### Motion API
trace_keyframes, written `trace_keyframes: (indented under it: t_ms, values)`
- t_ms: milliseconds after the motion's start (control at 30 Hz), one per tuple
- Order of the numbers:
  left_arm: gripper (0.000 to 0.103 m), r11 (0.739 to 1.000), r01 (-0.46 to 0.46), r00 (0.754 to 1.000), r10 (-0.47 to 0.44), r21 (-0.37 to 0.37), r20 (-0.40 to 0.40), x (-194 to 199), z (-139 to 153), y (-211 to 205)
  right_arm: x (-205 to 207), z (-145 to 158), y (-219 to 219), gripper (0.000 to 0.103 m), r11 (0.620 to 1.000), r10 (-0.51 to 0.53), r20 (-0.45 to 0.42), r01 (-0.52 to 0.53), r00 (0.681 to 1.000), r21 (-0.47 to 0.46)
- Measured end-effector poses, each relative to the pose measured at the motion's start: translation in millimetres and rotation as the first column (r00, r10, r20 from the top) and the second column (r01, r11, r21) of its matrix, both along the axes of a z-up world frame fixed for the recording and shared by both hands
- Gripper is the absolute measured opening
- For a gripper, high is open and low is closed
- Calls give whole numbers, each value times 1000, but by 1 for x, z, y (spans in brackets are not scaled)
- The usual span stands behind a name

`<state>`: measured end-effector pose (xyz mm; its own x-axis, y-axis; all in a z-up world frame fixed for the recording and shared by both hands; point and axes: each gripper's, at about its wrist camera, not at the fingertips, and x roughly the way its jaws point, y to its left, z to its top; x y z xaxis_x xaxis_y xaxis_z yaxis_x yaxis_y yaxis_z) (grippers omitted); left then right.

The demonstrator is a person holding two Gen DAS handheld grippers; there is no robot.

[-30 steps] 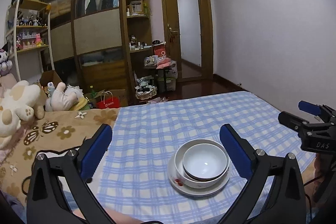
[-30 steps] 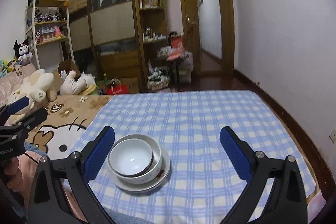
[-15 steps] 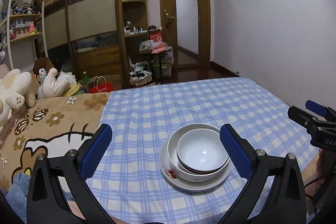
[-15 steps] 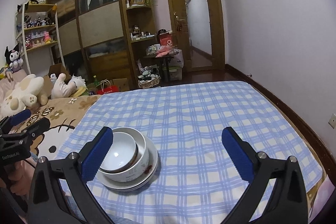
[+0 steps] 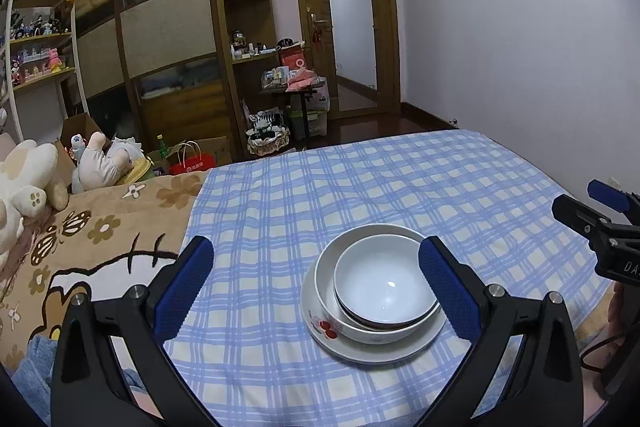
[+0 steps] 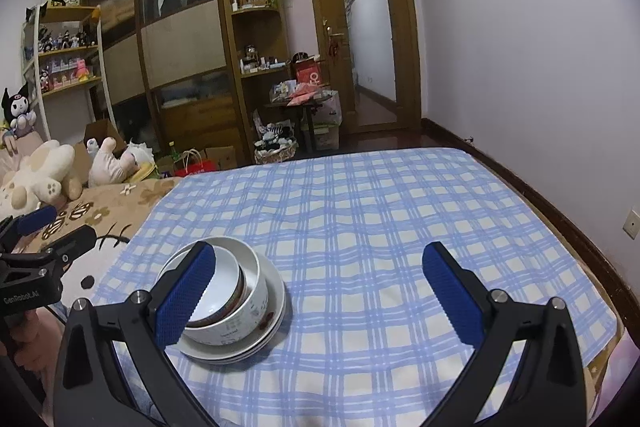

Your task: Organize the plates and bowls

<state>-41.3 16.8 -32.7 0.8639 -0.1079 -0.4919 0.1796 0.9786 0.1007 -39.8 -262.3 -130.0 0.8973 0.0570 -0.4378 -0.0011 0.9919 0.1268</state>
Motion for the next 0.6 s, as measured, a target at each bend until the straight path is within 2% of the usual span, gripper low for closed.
trace_keyframes:
  t_ms: [233,600]
  values:
    - [101,1000,-7,1000,7,-3,-22,3,-3,1,0,0,3,103,1000,-4,0,4,1000,-7]
    - [101,1000,26,1000,-25,13,-11,0,-3,-4,-1,0,2,103,1000,-18,6,19,1000,-14]
